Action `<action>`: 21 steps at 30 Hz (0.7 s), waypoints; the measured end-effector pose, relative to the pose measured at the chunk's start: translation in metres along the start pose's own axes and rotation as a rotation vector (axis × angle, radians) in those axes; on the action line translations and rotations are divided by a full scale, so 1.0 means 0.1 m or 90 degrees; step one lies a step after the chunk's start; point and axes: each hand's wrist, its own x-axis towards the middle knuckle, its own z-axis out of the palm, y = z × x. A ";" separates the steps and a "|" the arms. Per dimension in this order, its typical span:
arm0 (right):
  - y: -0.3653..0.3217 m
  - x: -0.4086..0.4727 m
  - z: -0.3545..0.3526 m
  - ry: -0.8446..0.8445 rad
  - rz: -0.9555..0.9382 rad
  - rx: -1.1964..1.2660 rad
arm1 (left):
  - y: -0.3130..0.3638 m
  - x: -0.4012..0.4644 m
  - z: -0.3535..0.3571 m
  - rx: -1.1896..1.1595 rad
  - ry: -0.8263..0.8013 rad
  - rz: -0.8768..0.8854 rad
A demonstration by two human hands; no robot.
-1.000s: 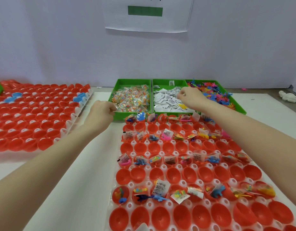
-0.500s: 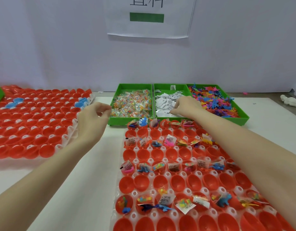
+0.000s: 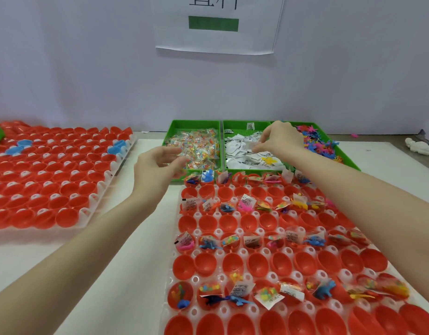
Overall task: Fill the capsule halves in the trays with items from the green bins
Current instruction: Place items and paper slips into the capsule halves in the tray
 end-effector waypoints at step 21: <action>-0.35 -1.49 -0.86 -0.229 -0.191 0.328 | 0.62 -0.94 0.34 -0.249 -0.297 -0.134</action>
